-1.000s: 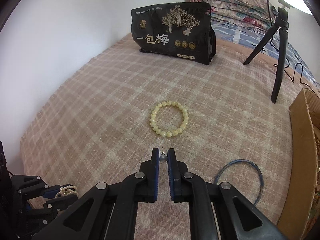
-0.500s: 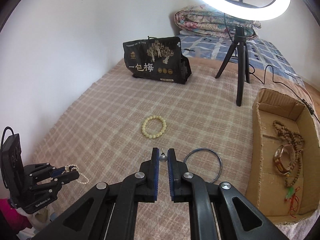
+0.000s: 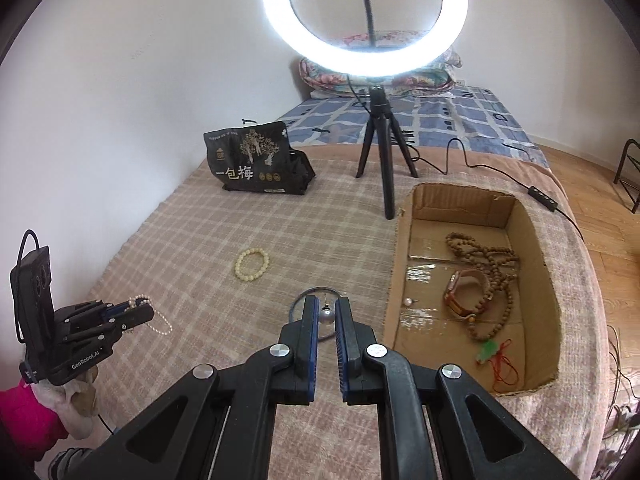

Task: Organize jewelry
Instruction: 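Carry the necklace in the left gripper over the box while the right carries the stud there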

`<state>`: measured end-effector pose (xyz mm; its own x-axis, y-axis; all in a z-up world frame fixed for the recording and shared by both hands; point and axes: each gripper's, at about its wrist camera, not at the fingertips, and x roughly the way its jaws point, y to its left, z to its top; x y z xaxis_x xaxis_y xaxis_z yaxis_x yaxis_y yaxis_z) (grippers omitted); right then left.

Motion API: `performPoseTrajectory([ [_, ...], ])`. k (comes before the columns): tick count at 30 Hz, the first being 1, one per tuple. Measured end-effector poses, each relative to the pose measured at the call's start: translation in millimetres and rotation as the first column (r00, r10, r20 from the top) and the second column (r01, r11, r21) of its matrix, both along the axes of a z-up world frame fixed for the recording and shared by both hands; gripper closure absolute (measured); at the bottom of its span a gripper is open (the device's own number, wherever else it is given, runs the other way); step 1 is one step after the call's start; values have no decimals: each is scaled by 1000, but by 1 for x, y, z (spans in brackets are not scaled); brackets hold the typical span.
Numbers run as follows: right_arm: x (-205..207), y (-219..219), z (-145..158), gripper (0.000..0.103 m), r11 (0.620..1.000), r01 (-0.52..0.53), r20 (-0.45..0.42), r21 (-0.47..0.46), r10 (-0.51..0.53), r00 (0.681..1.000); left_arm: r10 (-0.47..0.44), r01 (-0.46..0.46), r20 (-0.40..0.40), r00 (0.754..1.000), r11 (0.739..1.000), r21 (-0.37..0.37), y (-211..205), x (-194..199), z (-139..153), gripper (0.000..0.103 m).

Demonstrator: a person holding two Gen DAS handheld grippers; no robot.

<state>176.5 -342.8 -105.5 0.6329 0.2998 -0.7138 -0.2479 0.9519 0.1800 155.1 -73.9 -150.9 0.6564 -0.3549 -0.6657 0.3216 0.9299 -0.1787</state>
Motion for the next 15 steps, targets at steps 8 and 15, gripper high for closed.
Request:
performPoseTrajectory([
  [8,-6,-38,1,97,998,64,6,1,-64,998,-73,74,37,997,997,-20,-44,33,20,93],
  [15,-5,-59,-2,97,996,93,8,9,-93,996,-136,137,52,989,990,-29,-91,69,28,93],
])
